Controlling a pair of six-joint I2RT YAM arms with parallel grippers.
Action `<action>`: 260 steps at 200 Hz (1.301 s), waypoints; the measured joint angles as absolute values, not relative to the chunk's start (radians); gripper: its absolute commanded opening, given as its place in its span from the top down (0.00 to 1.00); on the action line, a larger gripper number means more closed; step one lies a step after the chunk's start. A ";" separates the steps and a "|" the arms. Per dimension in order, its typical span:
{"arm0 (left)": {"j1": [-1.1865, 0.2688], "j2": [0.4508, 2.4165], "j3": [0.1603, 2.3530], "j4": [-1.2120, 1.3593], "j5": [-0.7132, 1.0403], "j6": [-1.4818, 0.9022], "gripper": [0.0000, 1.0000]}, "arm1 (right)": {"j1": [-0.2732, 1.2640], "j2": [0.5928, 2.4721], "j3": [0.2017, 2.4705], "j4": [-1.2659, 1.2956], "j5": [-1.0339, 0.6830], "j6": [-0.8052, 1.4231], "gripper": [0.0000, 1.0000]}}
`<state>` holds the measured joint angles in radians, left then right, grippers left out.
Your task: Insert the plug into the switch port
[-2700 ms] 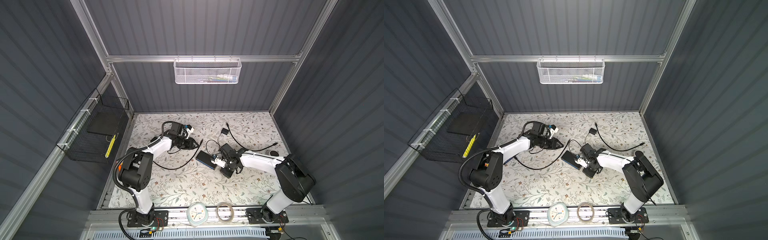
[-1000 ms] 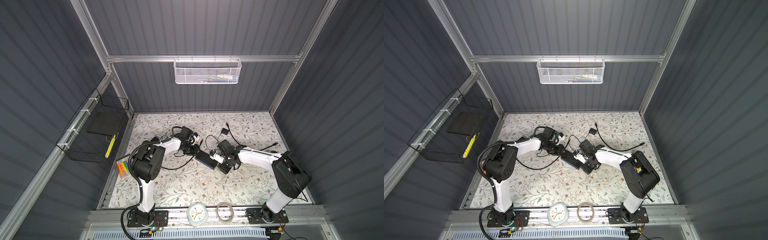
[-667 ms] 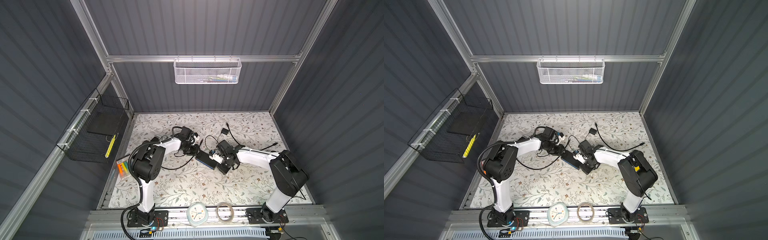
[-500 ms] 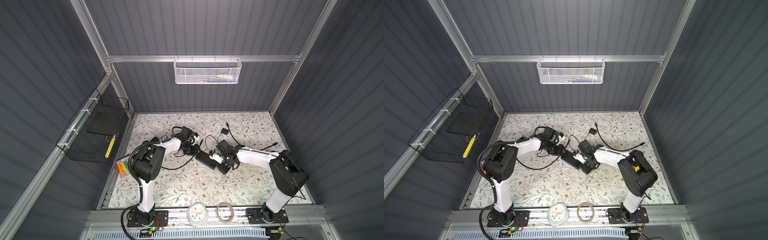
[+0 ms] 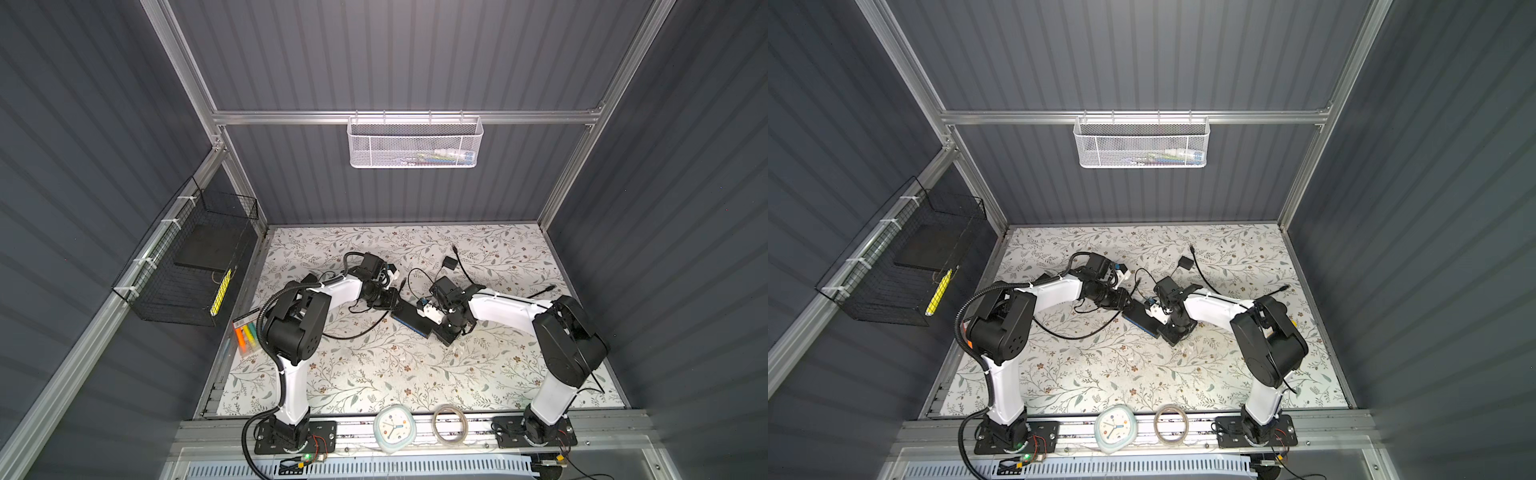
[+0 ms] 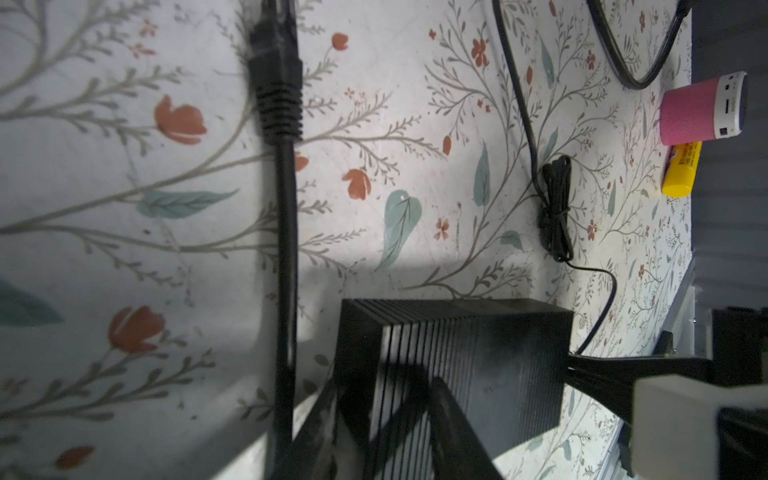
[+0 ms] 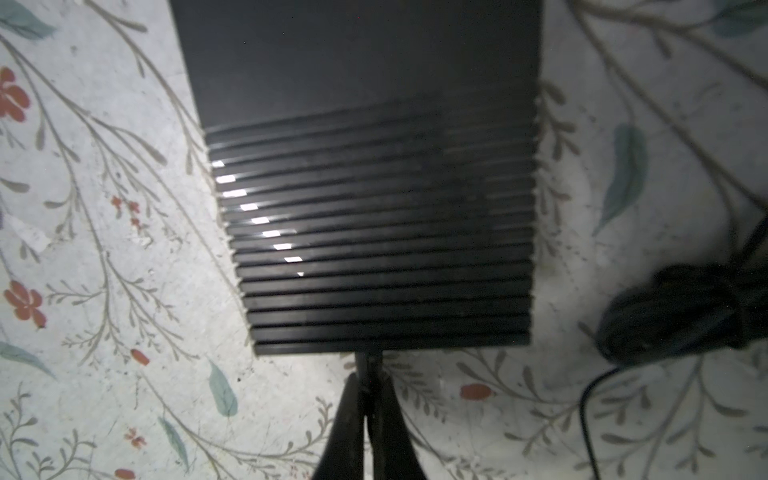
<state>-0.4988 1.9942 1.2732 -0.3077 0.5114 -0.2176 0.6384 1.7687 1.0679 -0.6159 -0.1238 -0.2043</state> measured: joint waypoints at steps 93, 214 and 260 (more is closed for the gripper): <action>-0.500 2.006 1.277 -0.282 0.527 -0.191 0.64 | 0.638 1.775 1.083 -0.644 -0.149 -0.194 1.00; -0.503 2.008 1.265 -0.226 0.520 -0.191 0.65 | 0.639 1.819 1.126 -0.680 -0.173 -0.059 1.00; -0.503 2.008 1.245 -0.177 0.527 -0.196 0.65 | 0.639 1.822 1.137 -0.689 -0.172 -0.038 1.00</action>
<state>-0.5026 2.0083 1.2446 -0.1768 0.5270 -0.1959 0.6388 1.8225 1.1374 -0.6888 -0.1719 -0.0376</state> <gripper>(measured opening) 0.353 0.053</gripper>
